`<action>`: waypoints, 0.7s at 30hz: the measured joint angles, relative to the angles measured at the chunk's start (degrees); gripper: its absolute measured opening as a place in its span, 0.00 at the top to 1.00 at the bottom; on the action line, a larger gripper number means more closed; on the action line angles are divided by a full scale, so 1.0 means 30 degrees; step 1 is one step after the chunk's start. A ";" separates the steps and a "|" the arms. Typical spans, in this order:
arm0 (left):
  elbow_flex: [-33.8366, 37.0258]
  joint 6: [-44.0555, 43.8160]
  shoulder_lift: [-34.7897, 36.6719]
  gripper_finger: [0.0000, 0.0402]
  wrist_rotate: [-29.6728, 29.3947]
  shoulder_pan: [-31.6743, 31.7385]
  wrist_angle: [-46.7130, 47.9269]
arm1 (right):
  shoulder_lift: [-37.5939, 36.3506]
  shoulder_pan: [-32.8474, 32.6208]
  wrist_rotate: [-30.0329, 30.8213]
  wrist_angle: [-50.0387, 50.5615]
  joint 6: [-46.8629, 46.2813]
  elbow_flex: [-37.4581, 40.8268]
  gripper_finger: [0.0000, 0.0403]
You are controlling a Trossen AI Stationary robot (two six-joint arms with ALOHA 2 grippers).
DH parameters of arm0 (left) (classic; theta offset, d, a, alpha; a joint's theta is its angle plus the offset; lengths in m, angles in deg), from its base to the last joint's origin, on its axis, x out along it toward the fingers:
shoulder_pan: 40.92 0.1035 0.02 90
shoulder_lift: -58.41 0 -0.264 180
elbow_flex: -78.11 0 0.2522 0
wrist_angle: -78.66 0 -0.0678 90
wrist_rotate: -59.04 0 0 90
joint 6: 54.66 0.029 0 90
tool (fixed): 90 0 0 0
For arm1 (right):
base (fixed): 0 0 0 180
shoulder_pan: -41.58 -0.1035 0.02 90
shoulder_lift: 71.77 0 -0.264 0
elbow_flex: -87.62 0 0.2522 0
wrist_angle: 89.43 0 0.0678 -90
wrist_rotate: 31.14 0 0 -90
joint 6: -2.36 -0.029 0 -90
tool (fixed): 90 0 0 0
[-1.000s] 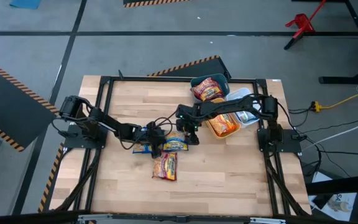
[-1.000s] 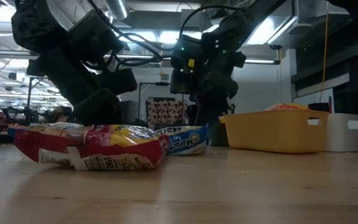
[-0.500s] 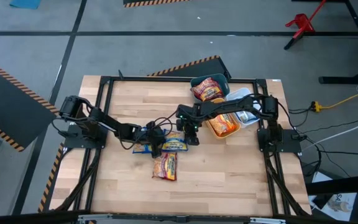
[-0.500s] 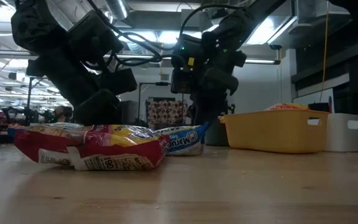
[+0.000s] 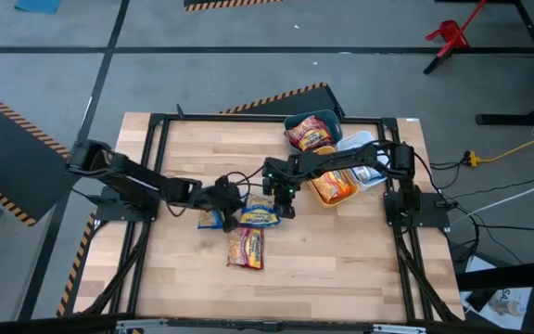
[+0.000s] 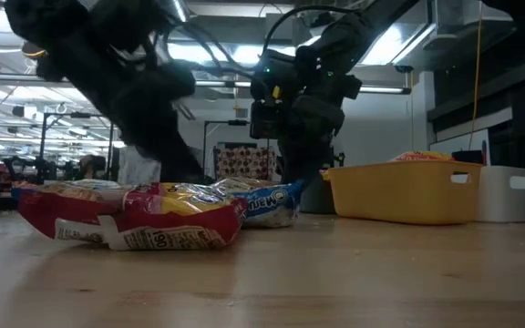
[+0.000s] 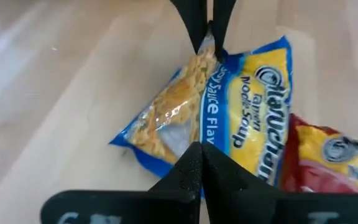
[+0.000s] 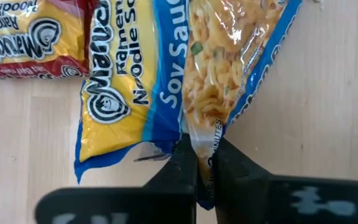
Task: Sort Maruchan noodles
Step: Put the right blue noodle pack into the white bin
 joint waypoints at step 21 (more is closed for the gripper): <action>-0.0036 0.0289 0.8693 1.00 -0.4297 -0.0007 0.3671 | -0.5059 0.0709 0.4548 0.3079 -0.5728 -0.0772 1.00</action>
